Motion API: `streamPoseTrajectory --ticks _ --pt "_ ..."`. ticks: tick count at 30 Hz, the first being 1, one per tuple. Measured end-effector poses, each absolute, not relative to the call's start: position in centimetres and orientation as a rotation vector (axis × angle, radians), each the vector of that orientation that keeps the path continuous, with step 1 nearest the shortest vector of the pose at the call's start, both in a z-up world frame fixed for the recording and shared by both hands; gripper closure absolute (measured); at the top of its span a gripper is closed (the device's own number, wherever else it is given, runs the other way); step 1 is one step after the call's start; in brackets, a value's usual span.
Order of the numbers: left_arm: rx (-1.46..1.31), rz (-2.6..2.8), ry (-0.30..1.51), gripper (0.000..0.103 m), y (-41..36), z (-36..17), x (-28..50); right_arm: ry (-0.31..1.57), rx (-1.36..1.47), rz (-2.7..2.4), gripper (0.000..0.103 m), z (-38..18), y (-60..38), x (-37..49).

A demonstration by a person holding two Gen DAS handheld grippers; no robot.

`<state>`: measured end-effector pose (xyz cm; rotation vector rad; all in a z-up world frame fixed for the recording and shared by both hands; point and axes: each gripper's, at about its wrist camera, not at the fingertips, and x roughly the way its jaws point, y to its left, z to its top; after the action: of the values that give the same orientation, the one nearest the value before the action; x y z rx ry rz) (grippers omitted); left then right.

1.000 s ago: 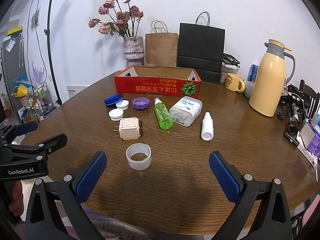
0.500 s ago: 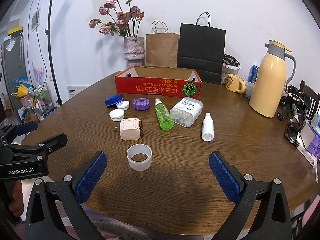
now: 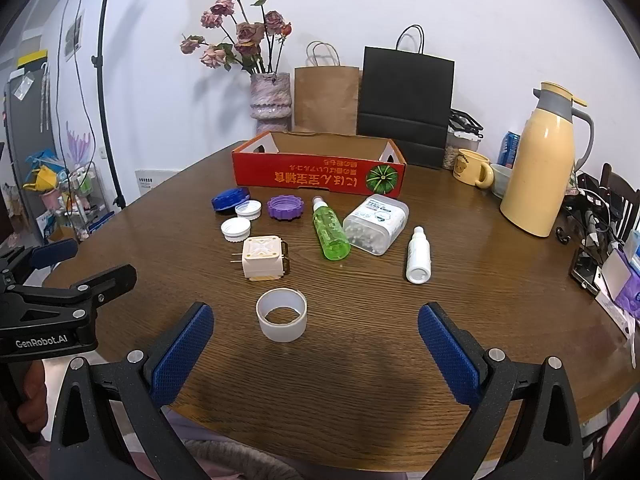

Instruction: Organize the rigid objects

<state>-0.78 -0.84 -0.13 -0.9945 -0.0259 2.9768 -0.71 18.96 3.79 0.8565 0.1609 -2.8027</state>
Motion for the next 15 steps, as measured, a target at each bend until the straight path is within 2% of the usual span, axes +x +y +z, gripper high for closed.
streamPoseTrajectory --ticks 15 --pt "-0.992 2.976 -0.027 0.0 -0.9 -0.6 -1.7 0.19 0.895 -2.763 0.0 2.8 18.2 -2.4"
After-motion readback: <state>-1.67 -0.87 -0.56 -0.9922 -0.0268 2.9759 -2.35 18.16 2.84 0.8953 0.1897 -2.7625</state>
